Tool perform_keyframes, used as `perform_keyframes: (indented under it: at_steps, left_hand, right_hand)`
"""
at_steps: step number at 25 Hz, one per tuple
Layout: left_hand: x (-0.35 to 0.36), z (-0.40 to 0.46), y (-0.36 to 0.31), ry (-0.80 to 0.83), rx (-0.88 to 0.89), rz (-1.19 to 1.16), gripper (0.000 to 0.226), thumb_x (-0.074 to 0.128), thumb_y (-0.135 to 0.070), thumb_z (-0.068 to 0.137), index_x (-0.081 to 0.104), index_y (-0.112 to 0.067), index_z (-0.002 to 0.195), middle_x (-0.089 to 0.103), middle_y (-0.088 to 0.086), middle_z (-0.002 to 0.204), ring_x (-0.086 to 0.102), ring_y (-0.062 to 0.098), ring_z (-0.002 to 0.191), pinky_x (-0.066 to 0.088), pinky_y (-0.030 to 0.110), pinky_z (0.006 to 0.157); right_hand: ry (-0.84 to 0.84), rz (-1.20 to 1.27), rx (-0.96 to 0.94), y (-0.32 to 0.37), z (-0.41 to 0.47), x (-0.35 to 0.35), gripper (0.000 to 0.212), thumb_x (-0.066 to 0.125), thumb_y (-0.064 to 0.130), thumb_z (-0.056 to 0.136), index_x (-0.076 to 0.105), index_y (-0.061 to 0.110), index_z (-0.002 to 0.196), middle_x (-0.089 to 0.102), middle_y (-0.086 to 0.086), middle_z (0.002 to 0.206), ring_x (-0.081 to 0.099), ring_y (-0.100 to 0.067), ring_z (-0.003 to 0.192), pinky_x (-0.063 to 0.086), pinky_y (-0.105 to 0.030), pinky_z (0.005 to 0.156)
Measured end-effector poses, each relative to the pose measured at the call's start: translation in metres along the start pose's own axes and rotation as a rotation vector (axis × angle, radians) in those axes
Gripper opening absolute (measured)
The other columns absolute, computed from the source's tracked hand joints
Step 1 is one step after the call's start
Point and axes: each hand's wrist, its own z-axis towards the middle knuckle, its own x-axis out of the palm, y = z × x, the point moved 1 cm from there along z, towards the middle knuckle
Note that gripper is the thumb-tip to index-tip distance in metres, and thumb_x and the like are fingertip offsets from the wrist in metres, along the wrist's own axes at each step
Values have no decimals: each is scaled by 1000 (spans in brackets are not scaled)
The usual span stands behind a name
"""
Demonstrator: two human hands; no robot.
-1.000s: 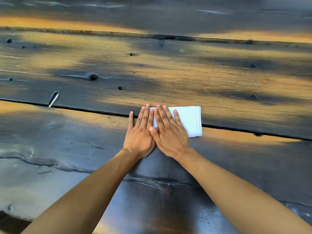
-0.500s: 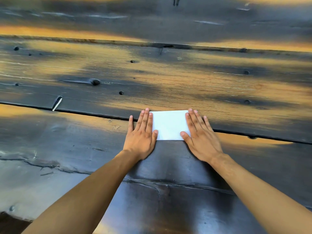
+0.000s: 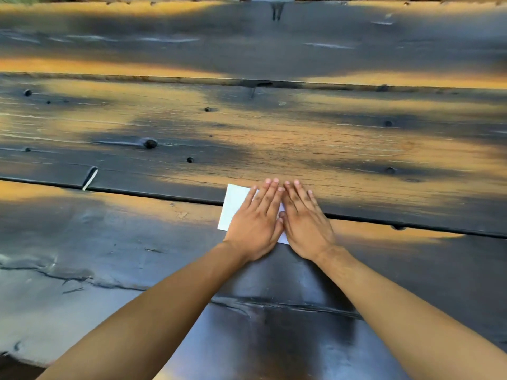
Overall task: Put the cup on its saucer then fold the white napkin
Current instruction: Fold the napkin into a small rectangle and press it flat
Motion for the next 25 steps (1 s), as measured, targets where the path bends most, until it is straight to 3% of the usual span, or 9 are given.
perform_keyframes:
  at_steps: [2,6,13,17,21,25]
  left_hand:
    - [11,6,-11,88,-11,-32,66,12,-38,102,4,-5,159,1,9,169,-7,18,156,-3,39,127]
    - [24,2,0,65,-111,7,67,4,-50,104,-1,-14,160,-7,0,169,-14,13,155,-5,43,127]
    - [21,-11,45,90,-121,68,78,10,-61,102,-5,-11,160,-12,6,169,-16,16,155,-2,41,127]
    - [17,-10,45,140,-99,83,79,8,-61,101,-10,-10,159,-16,7,168,-20,17,154,-2,44,127]
    - [6,-3,35,100,-65,89,75,9,-53,103,-4,-7,159,-11,10,168,-17,20,155,-6,46,126]
    - [14,16,-14,75,55,15,69,9,-47,104,1,-7,160,-6,9,169,-12,20,156,-3,45,127]
  right_hand:
    - [-5,-27,-6,-3,-1,6,68,26,34,102,-1,10,160,-3,-5,170,-13,-21,156,-3,-41,128]
    - [-43,-31,-16,-8,1,11,64,20,35,104,5,11,161,0,-3,170,-8,-20,157,0,-44,128]
    - [-61,18,-4,-9,0,9,68,20,46,104,5,12,161,-1,-2,170,-8,-18,156,-3,-41,127]
    - [-61,184,-34,-27,-19,5,85,32,62,97,2,15,161,-9,0,170,-12,-10,155,-4,-35,127]
    - [3,109,-56,-38,-33,5,101,29,78,88,-3,16,161,-14,1,169,-14,-10,155,-3,-37,128]
    - [10,28,2,-29,-30,6,104,31,78,87,-6,14,160,-13,1,169,-15,-12,155,-7,-45,127]
